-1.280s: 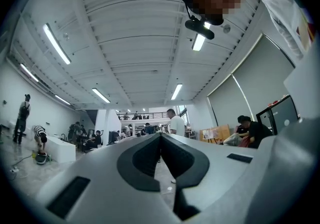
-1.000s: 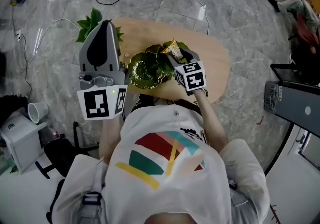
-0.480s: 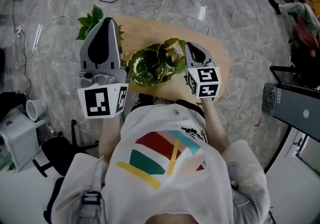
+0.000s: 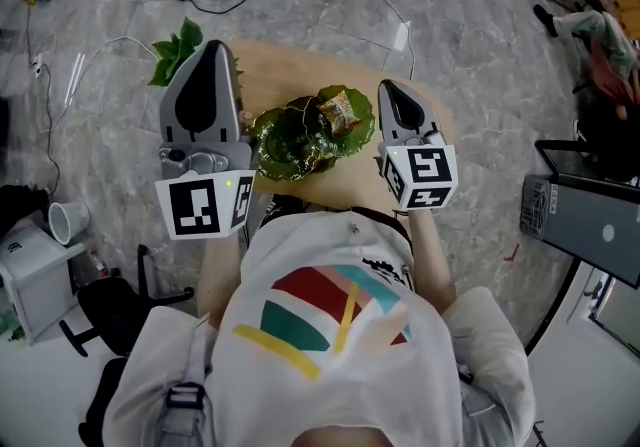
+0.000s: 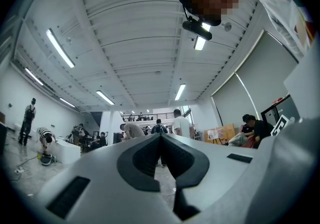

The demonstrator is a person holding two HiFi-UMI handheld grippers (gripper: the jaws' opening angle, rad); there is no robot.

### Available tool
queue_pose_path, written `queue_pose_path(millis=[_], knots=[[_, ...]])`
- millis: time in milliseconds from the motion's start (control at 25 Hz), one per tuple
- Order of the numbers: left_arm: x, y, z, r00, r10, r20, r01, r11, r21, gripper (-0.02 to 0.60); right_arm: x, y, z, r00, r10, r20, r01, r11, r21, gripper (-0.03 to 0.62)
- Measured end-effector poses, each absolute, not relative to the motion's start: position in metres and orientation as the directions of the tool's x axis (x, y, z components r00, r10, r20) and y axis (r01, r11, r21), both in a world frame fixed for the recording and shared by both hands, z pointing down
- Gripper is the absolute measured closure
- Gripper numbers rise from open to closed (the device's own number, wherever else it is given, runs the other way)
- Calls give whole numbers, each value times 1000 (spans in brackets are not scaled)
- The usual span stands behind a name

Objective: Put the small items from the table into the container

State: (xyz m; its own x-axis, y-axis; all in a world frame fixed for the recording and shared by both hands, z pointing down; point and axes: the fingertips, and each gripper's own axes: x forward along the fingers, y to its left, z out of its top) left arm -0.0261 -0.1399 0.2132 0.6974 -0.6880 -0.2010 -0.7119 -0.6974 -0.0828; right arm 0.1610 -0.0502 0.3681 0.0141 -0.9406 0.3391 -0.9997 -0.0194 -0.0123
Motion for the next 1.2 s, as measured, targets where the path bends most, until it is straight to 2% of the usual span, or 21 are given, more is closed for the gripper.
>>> queue_pose_path(millis=[280, 440, 600, 720, 800, 840, 1000, 1080, 1200], knots=[[-39, -126, 206, 625, -738, -253, -772, -633, -60, 572, 152, -50, 350, -102, -949, 298, -995, 104, -9, 580], [-57, -116, 213, 567, -788, -238, -819, -570, -63, 572, 130, -57, 340, -298, -903, 309, -947, 319, 19, 580], [-86, -105, 225, 490, -847, -208, -871, -486, -72, 572, 103, -74, 328, -483, -803, 349, -826, 550, 122, 579], [-114, -101, 242, 416, -891, -181, -909, -410, -72, 572, 75, -98, 326, -613, -677, 407, -675, 716, 176, 559], [-132, -102, 257, 378, -912, -161, -926, -370, -75, 572, 49, -115, 334, -677, -575, 460, -556, 808, 194, 429], [-141, -103, 266, 361, -920, -149, -932, -354, -77, 572, 35, -124, 341, -691, -529, 492, -490, 844, 219, 410], [-175, -118, 310, 289, -953, -92, -957, -284, -59, 572, -24, -159, 397, -654, -332, 680, -184, 942, 282, 411], [-193, -130, 334, 265, -962, -62, -964, -263, -45, 572, -59, -170, 436, -632, -205, 748, -80, 976, 200, 411], [-220, -149, 366, 232, -972, -33, -973, -231, -17, 572, -110, -178, 500, -612, -24, 791, -28, 1000, 9, 411]])
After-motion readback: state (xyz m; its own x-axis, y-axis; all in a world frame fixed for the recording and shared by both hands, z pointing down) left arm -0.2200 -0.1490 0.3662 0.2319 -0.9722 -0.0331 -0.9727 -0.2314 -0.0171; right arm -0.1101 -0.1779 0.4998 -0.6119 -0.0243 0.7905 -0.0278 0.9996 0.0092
